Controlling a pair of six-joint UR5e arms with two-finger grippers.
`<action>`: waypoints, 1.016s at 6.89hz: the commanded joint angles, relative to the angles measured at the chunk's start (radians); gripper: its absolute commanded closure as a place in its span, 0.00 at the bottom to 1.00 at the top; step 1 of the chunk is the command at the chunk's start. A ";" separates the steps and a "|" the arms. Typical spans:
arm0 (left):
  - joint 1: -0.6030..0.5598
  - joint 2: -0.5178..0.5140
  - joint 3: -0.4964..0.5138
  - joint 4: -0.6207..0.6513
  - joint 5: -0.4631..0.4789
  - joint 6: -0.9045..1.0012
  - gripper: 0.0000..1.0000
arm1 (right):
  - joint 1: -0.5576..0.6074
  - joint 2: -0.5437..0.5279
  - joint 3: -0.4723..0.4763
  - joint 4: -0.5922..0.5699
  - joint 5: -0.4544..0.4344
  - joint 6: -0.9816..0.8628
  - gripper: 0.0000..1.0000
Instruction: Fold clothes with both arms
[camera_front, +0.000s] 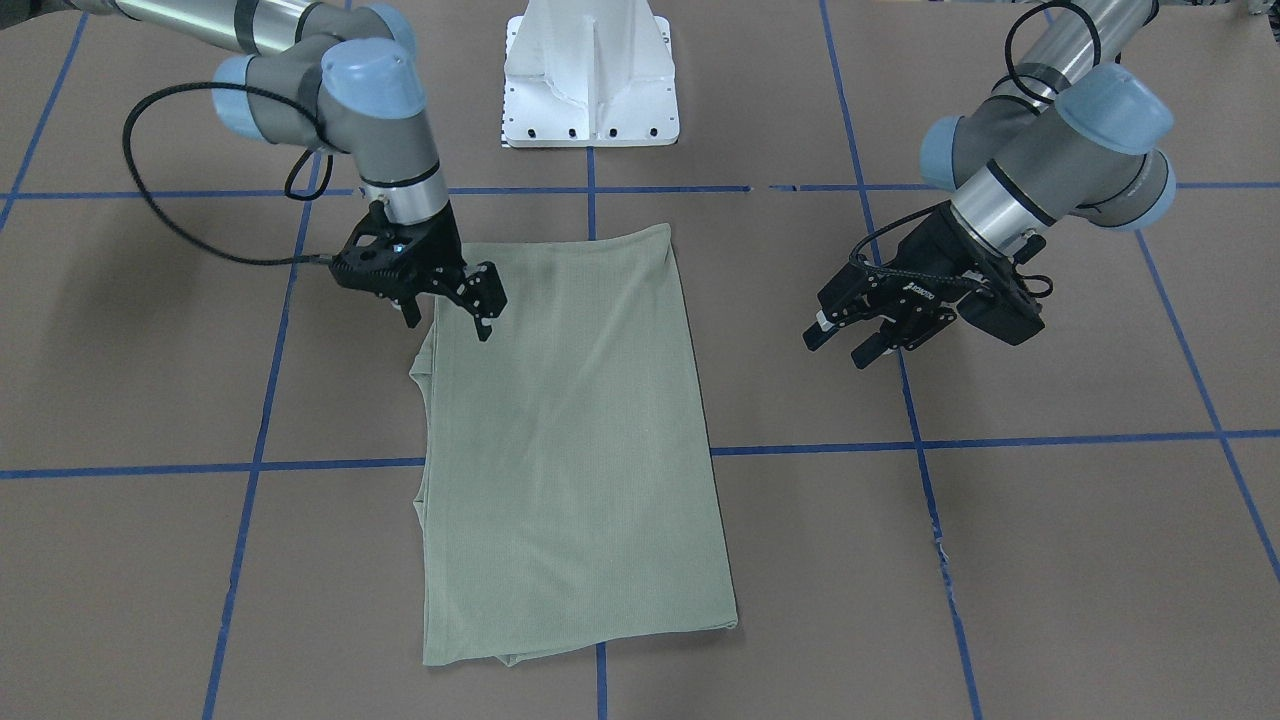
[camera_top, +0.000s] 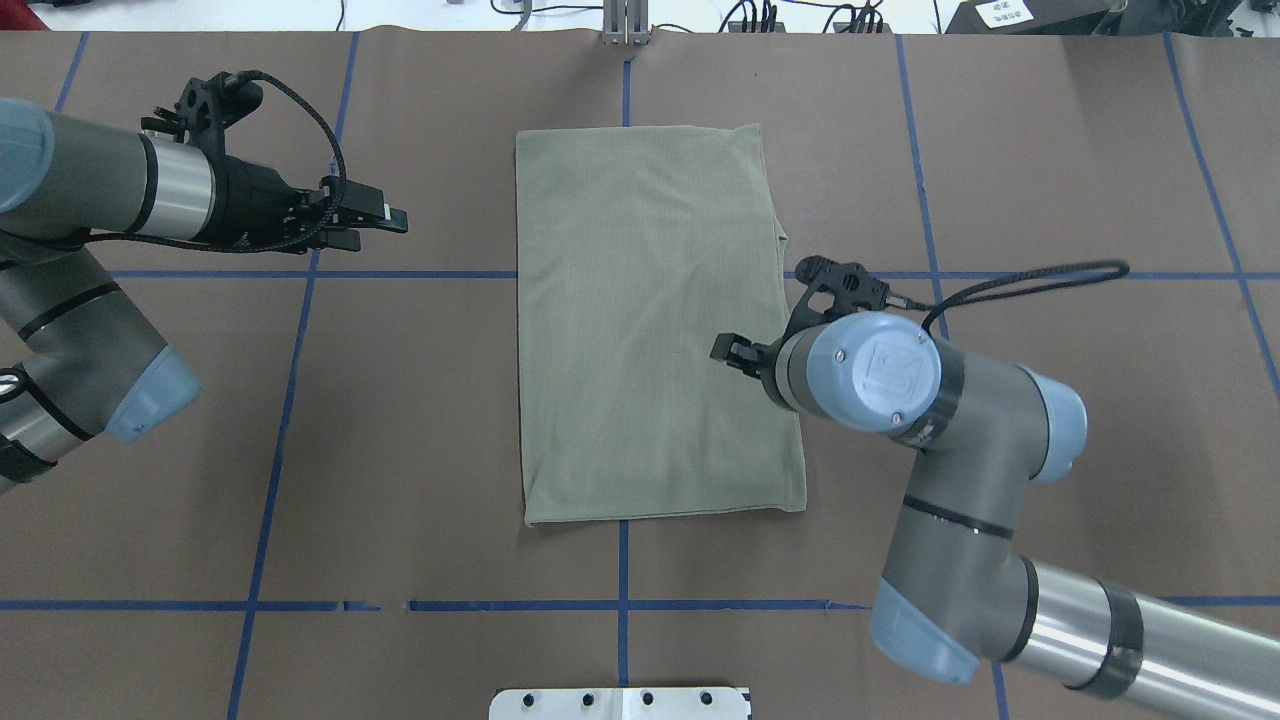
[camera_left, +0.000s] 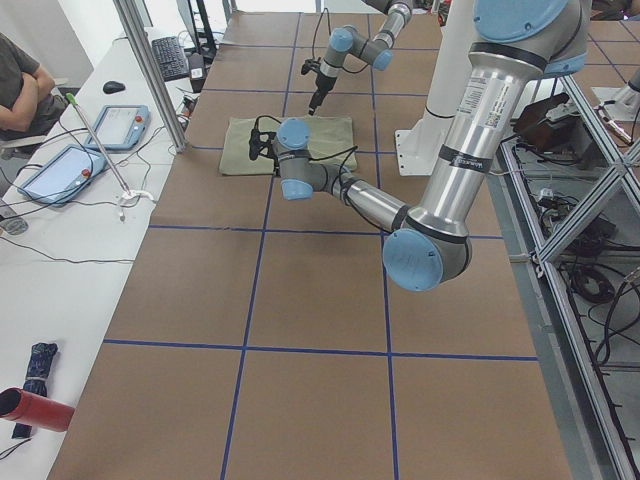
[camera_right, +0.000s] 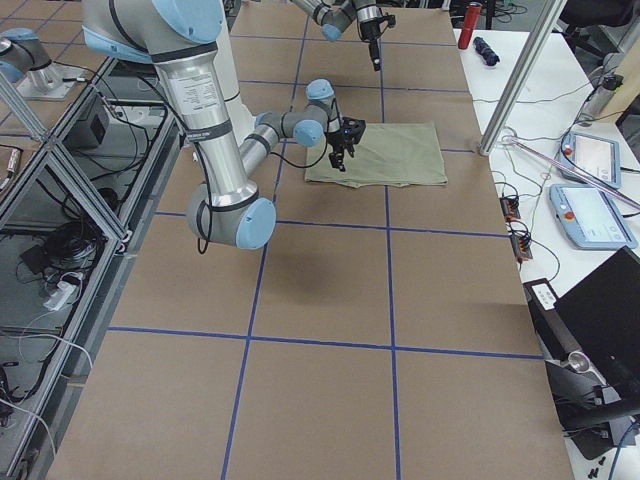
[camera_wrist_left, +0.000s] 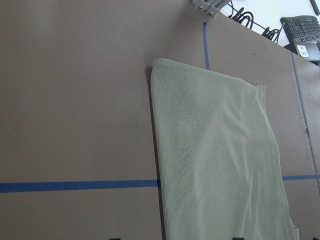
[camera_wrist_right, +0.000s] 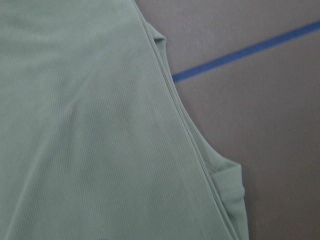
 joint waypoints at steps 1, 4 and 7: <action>0.000 0.003 0.000 -0.002 0.000 0.001 0.21 | -0.115 -0.028 0.040 -0.056 -0.034 0.255 0.00; -0.002 0.005 -0.006 0.000 0.003 0.001 0.21 | -0.133 -0.021 0.028 -0.056 -0.036 0.296 0.00; 0.000 0.017 -0.006 -0.002 0.003 0.001 0.21 | -0.133 -0.018 0.003 -0.048 -0.033 0.295 0.00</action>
